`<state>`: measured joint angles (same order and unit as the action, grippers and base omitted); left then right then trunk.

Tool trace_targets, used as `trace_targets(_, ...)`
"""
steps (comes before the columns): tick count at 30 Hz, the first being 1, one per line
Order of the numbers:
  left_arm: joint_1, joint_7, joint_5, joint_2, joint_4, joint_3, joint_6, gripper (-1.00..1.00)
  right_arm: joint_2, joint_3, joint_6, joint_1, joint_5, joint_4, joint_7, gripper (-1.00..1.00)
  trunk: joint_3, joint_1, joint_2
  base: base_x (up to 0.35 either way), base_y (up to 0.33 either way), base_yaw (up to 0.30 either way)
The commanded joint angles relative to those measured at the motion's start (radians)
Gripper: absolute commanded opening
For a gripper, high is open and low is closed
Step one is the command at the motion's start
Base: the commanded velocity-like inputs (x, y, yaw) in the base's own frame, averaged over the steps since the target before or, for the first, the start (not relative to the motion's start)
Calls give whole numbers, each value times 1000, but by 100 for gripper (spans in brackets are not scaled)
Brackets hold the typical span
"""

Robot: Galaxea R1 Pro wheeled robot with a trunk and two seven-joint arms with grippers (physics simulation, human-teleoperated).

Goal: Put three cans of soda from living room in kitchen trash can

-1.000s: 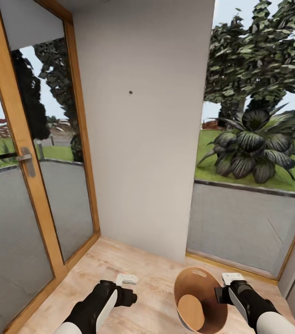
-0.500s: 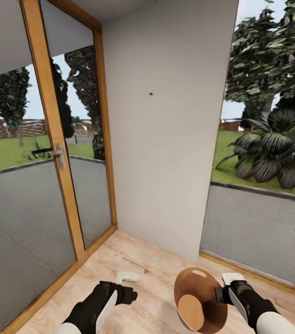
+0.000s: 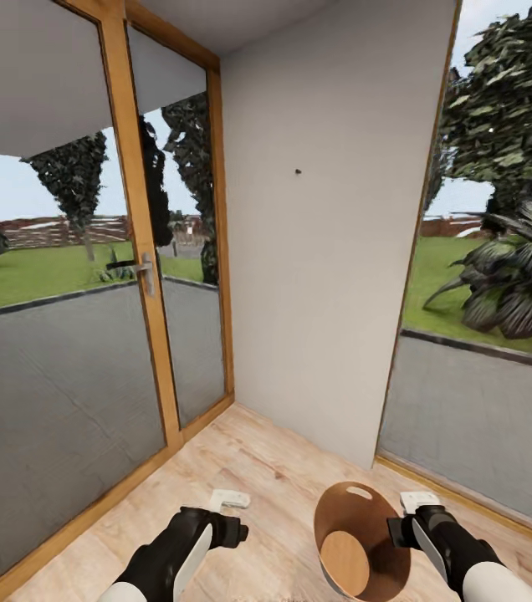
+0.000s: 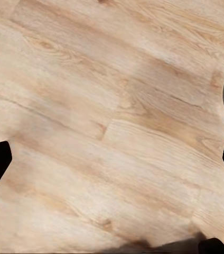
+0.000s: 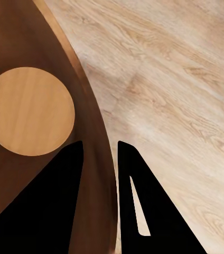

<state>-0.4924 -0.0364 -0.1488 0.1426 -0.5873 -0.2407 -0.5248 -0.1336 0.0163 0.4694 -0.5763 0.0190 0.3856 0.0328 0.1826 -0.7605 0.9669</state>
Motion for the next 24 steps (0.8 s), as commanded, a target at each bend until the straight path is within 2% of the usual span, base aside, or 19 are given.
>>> trace_targets(1,0,0,0,0,1,0,0,100,0,2,0,-1,-8,1,4,-100,0,0,0,-299,-127,253)
trace_targets(12,0,1,0,0,1,0,0,100,0,2,0,-1,-8,1,4,-100,0,0,0,-301,-109,253)
trace_targets(24,0,1,0,0,1,0,0,100,-1,4,0,-1,-8,1,4,-100,0,0,0,-329,-52,253)
